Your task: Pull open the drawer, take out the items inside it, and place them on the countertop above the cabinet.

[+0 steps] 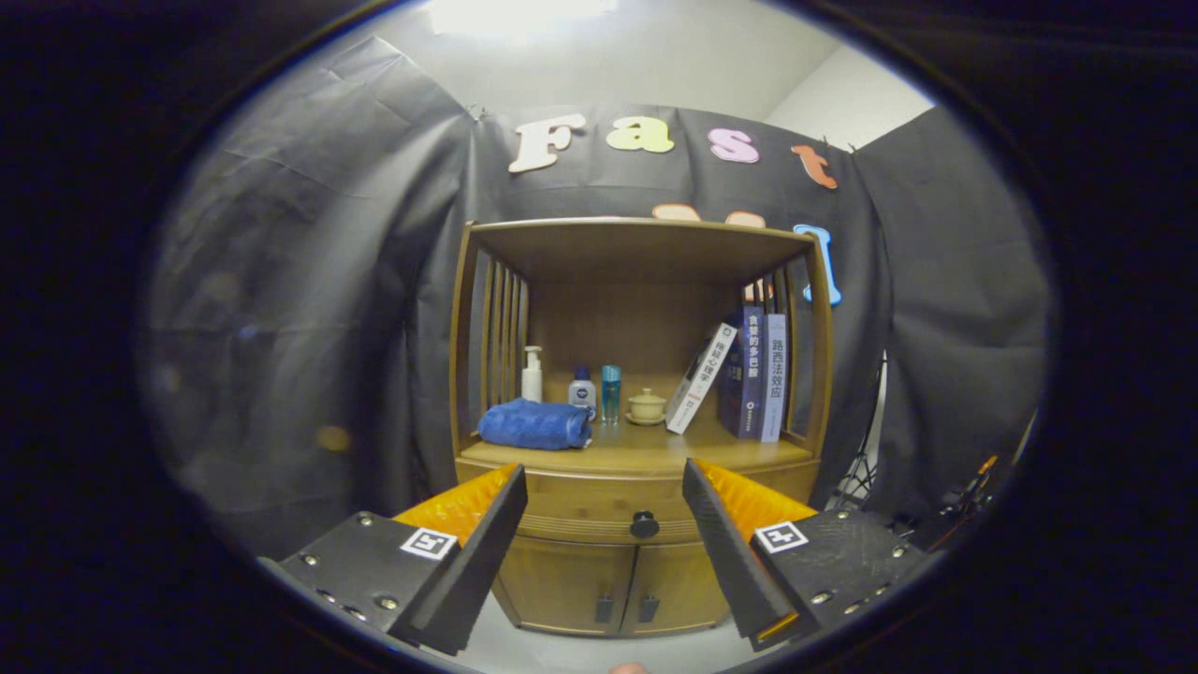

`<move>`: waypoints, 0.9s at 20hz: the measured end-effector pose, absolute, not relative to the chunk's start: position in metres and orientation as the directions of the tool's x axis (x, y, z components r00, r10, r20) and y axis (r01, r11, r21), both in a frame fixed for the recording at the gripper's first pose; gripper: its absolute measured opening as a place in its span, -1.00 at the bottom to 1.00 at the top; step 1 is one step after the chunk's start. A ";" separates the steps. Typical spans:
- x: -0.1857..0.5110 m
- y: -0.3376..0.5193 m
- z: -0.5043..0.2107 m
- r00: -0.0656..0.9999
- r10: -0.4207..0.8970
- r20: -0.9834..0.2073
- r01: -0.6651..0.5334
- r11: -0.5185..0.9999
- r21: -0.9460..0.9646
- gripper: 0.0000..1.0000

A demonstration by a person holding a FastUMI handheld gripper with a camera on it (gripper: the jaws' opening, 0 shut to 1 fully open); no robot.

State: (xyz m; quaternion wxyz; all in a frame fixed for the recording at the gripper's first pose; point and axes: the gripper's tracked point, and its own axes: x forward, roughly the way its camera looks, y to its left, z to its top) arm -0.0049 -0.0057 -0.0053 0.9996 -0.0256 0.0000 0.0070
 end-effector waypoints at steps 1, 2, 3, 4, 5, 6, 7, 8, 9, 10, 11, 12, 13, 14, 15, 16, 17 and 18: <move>-0.004 -0.007 -0.007 1.000 0.013 -0.002 -0.013 0.999 -0.053 1.00; -0.004 -0.006 -0.008 1.000 0.014 -0.006 -0.014 0.998 -0.057 1.00; -0.003 -0.007 -0.010 1.000 0.011 -0.008 -0.011 0.998 -0.061 1.00; -0.004 -0.007 -0.011 1.000 0.010 -0.008 -0.010 0.998 -0.066 1.00; -0.003 -0.009 -0.012 1.000 0.006 -0.005 -0.006 0.997 -0.072 1.00; -0.002 -0.010 -0.013 1.000 0.003 -0.005 -0.003 0.997 -0.075 1.00; 0.000 -0.011 -0.017 1.000 0.002 -0.007 -0.003 0.997 -0.075 1.00; 0.002 -0.012 -0.021 1.000 -0.001 -0.011 0.001 0.997 -0.073 1.00; 0.004 -0.016 -0.024 1.000 -0.009 -0.014 0.008 0.997 -0.071 1.00; 0.009 -0.020 -0.027 1.000 -0.020 -0.017 0.019 0.998 -0.066 1.00; 0.015 -0.022 -0.031 0.999 -0.022 -0.025 0.020 0.998 -0.060 1.00; 0.023 -0.023 -0.036 0.999 -0.023 -0.039 0.021 0.998 -0.055 0.99; 0.031 -0.027 -0.041 0.998 -0.031 -0.052 0.029 0.998 -0.052 1.00; 0.040 -0.031 -0.044 0.997 -0.041 -0.064 0.038 0.998 -0.049 1.00; 0.050 -0.034 -0.049 0.996 -0.047 -0.078 0.043 0.998 -0.044 1.00; 0.061 -0.036 -0.052 0.995 -0.050 -0.088 0.047 0.998 -0.036 1.00; 0.073 -0.039 -0.055 0.994 -0.053 -0.101 0.050 0.998 -0.028 1.00; 0.086 -0.042 -0.058 0.992 -0.058 -0.110 0.056 0.998 -0.021 1.00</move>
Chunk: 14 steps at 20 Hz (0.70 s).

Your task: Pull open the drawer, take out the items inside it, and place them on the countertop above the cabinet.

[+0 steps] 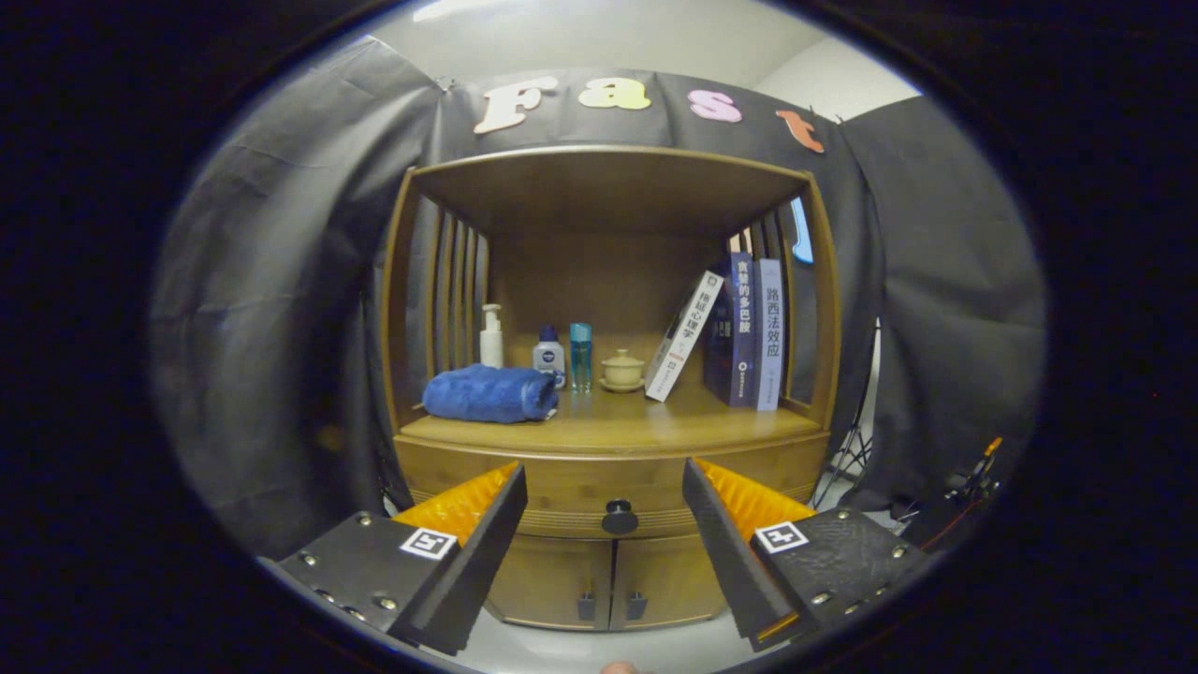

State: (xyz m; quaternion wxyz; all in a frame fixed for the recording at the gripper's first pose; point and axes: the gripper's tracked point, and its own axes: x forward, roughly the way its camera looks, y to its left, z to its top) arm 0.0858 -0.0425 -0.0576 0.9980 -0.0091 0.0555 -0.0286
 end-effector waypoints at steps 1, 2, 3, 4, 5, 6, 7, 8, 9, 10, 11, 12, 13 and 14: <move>0.100 -0.046 -0.060 0.991 -0.063 -0.120 0.062 0.998 -0.014 1.00; 0.115 -0.046 -0.063 0.989 -0.058 -0.133 0.057 0.998 -0.011 1.00; 0.130 -0.047 -0.070 0.986 -0.054 -0.158 0.054 0.999 -0.006 1.00; 0.142 -0.047 -0.074 0.983 -0.053 -0.177 0.055 0.998 0.005 1.00; 0.157 -0.046 -0.077 0.981 -0.042 -0.187 0.046 0.999 0.019 1.00; 0.168 -0.046 -0.085 0.976 -0.037 -0.216 0.044 0.999 0.028 1.00; 0.175 -0.051 -0.094 0.970 -0.051 -0.239 0.060 0.998 0.031 1.00; 0.181 -0.053 -0.101 0.966 -0.060 -0.250 0.072 0.997 0.037 1.00; 0.185 -0.054 -0.108 0.964 -0.068 -0.256 0.082 0.996 0.042 1.00; 0.188 -0.053 -0.117 0.961 -0.069 -0.269 0.084 0.995 0.044 1.00; 0.190 -0.052 -0.130 0.956 -0.067 -0.286 0.082 0.996 0.039 1.00; 0.192 -0.053 -0.141 0.950 -0.073 -0.305 0.085 0.996 0.026 1.00; 0.192 -0.054 -0.154 0.943 -0.081 -0.322 0.089 0.996 0.011 1.00; 0.192 -0.056 -0.165 0.938 -0.088 -0.336 0.093 0.996 -0.002 1.00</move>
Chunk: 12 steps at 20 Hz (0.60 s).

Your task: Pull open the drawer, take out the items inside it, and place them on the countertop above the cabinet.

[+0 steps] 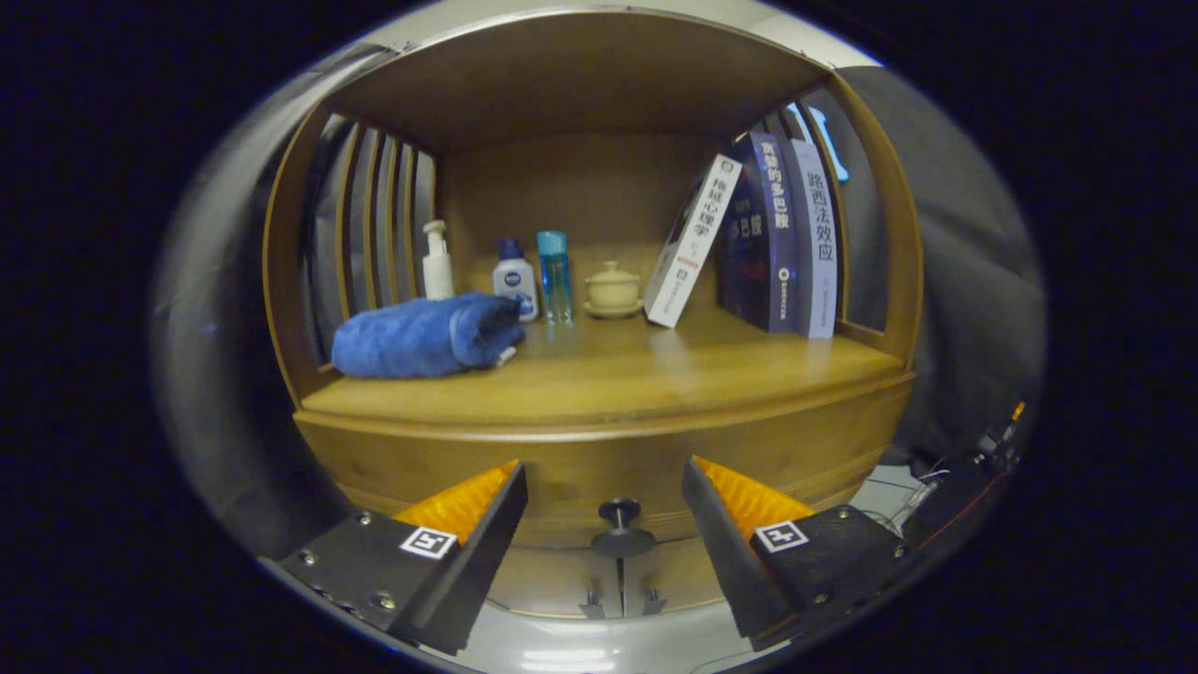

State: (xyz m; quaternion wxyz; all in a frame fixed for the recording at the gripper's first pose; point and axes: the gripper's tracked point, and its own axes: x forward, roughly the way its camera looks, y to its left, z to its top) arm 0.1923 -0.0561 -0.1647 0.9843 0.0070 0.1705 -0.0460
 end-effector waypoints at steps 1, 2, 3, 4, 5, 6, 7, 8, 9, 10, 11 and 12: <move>0.192 -0.057 -0.174 0.935 -0.084 -0.345 0.087 0.996 -0.006 0.78; 0.190 -0.058 -0.179 0.933 -0.081 -0.351 0.086 0.996 -0.001 0.55; 0.194 -0.059 -0.188 0.931 -0.078 -0.356 0.085 0.996 0.005 0.33; 0.197 -0.064 -0.193 0.930 -0.092 -0.355 0.096 0.995 -0.007 0.10; 0.198 -0.065 -0.202 0.923 -0.084 -0.374 0.089 0.996 -0.005 0.11; 0.200 -0.066 -0.210 0.913 -0.083 -0.398 0.094 0.996 0.009 0.11; 0.204 -0.069 -0.218 0.907 -0.070 -0.415 0.094 0.995 0.036 0.12; 0.203 -0.067 -0.211 0.922 -0.058 -0.383 0.094 0.992 0.078 -0.08; 0.198 -0.065 -0.214 0.929 -0.040 -0.368 0.084 0.991 0.103 -0.08; 0.199 -0.066 -0.212 0.942 -0.032 -0.335 0.076 0.990 0.120 -0.09; 0.200 -0.066 -0.212 0.946 -0.028 -0.322 0.078 0.986 0.146 -0.09; 0.200 -0.066 -0.211 0.949 -0.024 -0.313 0.085 0.979 0.185 -0.10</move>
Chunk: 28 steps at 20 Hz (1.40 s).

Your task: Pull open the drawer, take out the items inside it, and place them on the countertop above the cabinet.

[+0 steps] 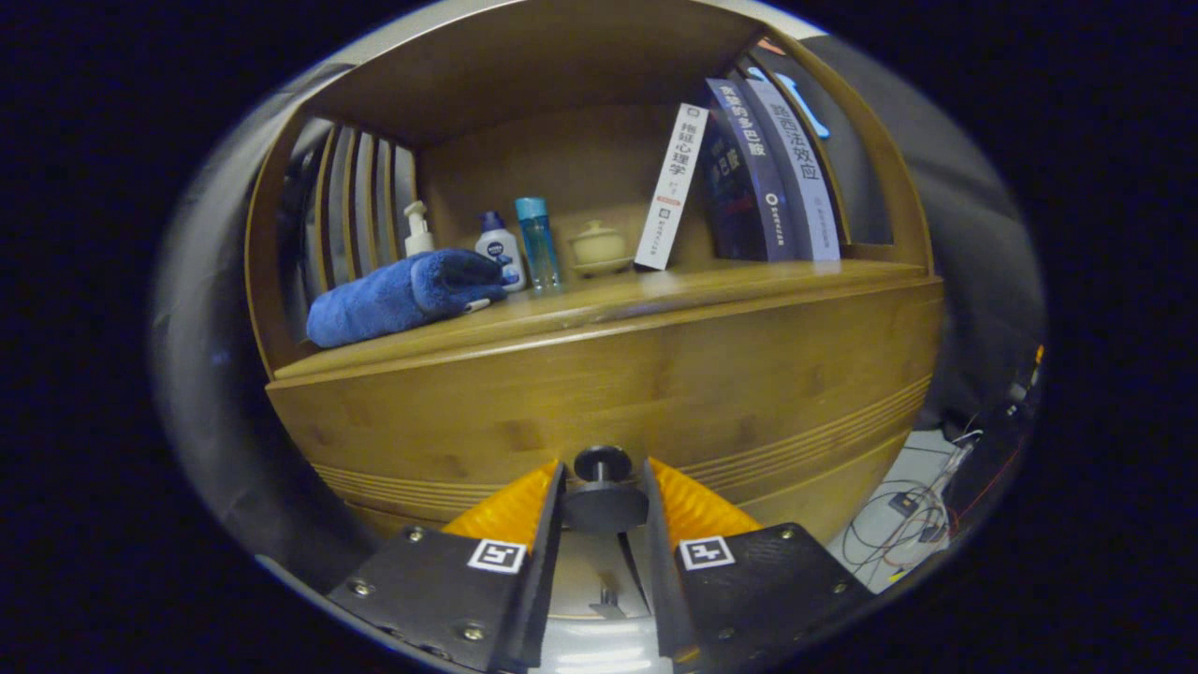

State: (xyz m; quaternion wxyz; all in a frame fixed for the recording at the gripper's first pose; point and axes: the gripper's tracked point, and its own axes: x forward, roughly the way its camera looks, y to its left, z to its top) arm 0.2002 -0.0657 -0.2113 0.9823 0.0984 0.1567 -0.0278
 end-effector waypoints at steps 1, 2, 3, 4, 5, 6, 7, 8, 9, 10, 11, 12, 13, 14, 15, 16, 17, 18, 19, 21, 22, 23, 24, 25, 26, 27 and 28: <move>0.200 -0.064 -0.214 0.947 -0.007 -0.322 0.075 0.977 0.199 -0.09; 0.198 -0.063 -0.213 0.944 0.019 -0.330 0.049 0.979 0.196 -0.10; 0.199 -0.062 -0.213 0.941 0.038 -0.335 0.024 0.984 0.178 -0.20; 0.193 -0.062 -0.214 0.939 0.033 -0.342 0.015 0.990 0.138 -0.30; 0.195 -0.064 -0.212 0.942 0.020 -0.335 0.015 0.995 0.101 -0.40; 0.190 -0.065 -0.212 0.941 0.014 -0.339 0.015 0.996 0.083 -0.41; 0.180 -0.063 -0.212 0.942 0.014 -0.335 0.018 0.996 0.092 -0.41; 0.170 -0.061 -0.212 0.942 0.013 -0.336 0.023 0.995 0.101 -0.41; 0.161 -0.061 -0.209 0.944 0.007 -0.331 0.023 0.996 0.086 -0.41; 0.152 -0.063 -0.208 0.943 0.000 -0.334 0.020 0.998 0.057 -0.41; 0.143 -0.063 -0.206 0.945 -0.009 -0.327 0.020 0.999 0.032 -0.41; 0.134 -0.063 -0.206 0.943 -0.017 -0.332 0.021 1.000 0.008 -0.41; 0.125 -0.063 -0.205 0.944 -0.021 -0.330 0.021 1.000 -0.005 -0.41; 0.117 -0.062 -0.204 0.944 -0.020 -0.330 0.017 1.000 -0.011 -0.41; 0.109 -0.062 -0.203 0.945 -0.016 -0.327 0.012 1.000 -0.015 -0.41; 0.103 -0.062 -0.203 0.946 -0.017 -0.324 0.011 1.000 -0.020 -0.41; 0.096 -0.062 -0.203 0.946 -0.020 -0.324 0.010 0.999 -0.033 -0.41; 0.091 -0.062 -0.201 0.945 -0.023 -0.326 0.008 0.999 -0.048 -0.41; 0.086 -0.062 -0.202 0.944 -0.027 -0.330 0.008 0.998 -0.058 -0.41; 0.075 -0.062 -0.203 0.939 -0.033 -0.343 0.015 0.998 -0.055 -0.41; 0.069 -0.061 -0.204 0.936 -0.036 -0.349 0.018 0.998 -0.053 -0.41; 0.063 -0.062 -0.208 0.932 -0.038 -0.359 0.020 0.998 -0.054 -0.41; 0.059 -0.062 -0.205 0.936 -0.038 -0.349 0.021 0.998 -0.051 -0.41; 0.052 -0.061 -0.207 0.932 -0.037 -0.360 0.019 0.998 -0.054 -0.40; 0.045 -0.062 -0.206 0.932 -0.039 -0.360 0.023 0.998 -0.050 -0.41; 0.034 -0.061 -0.207 0.926 -0.041 -0.376 0.026 0.999 -0.045 -0.41; 0.029 -0.061 -0.207 0.924 -0.041 -0.380 0.028 0.999 -0.039 -0.41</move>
